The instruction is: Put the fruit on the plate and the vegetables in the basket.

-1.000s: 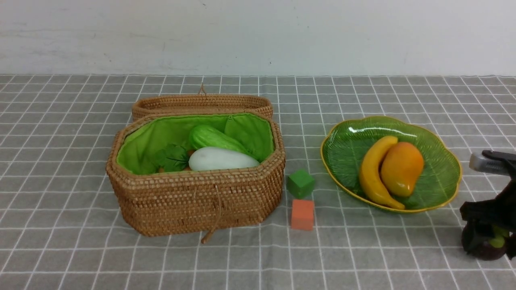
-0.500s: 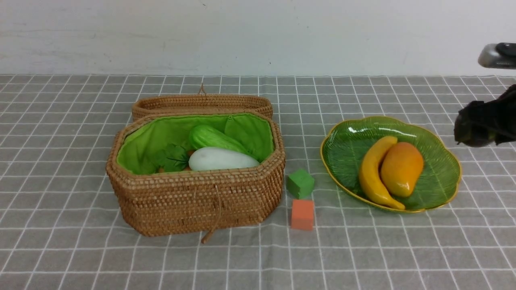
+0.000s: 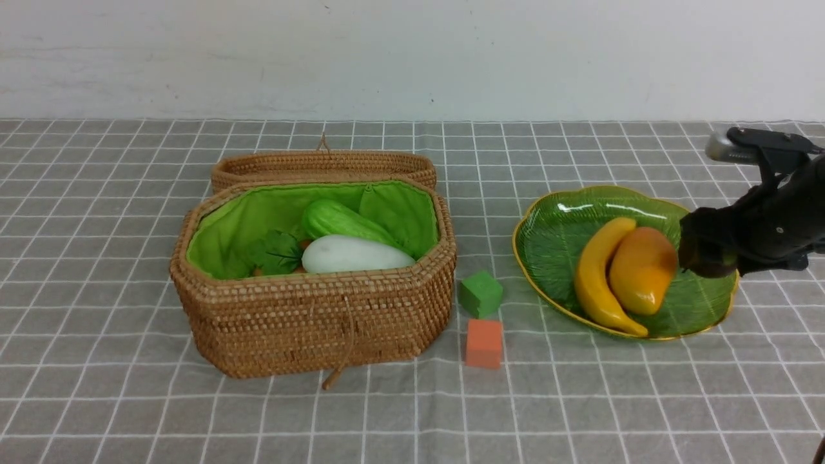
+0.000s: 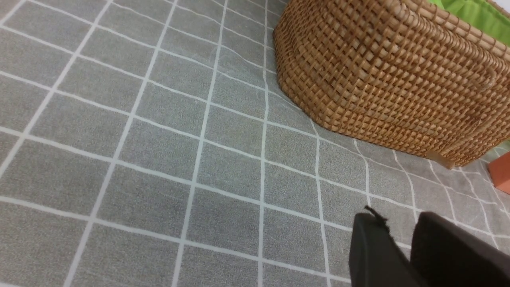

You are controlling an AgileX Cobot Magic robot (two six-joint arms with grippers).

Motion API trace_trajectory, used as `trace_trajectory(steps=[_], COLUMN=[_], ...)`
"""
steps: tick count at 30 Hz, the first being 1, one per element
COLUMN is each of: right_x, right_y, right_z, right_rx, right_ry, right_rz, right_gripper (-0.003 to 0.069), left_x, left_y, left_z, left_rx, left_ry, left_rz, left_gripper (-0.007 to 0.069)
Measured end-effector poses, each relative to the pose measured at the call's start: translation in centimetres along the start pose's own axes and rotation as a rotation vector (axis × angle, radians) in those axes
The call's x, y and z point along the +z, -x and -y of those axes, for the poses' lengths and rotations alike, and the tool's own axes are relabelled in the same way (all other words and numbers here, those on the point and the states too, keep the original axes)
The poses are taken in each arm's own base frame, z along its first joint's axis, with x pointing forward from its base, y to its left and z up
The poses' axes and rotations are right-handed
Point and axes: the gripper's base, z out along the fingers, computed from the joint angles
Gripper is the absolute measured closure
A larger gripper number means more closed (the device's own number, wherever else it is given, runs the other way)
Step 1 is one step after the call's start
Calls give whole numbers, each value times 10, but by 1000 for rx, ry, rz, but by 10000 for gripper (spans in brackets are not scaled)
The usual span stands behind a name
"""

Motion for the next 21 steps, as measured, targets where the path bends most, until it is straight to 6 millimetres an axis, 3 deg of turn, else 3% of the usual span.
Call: trace_trajectory(steps=[5, 9, 13, 18, 20, 21], right_x=[0, -6, -25, -79, -115, -118], right_y=[-4, -6, -4, -3, -14, -15], right_z=[-1, -2, -5, -14, -18, -19], right_rx=[7, 17, 41, 57, 50, 49], right_ry=[5, 13, 19, 37, 45, 45], right_rz=[-39, -72, -60, 1, 59, 63], right_gripper=[-20, -1, 41, 126, 175, 183], left_x=[0, 0, 0, 0, 0, 0], left_y=[0, 0, 0, 0, 0, 0], left_z=[0, 0, 0, 0, 0, 0], left_rx=[0, 0, 0, 0, 0, 0], left_ry=[0, 0, 0, 0, 0, 0], left_rz=[0, 0, 0, 0, 0, 0], left_gripper=[466, 459, 459, 449, 449, 449])
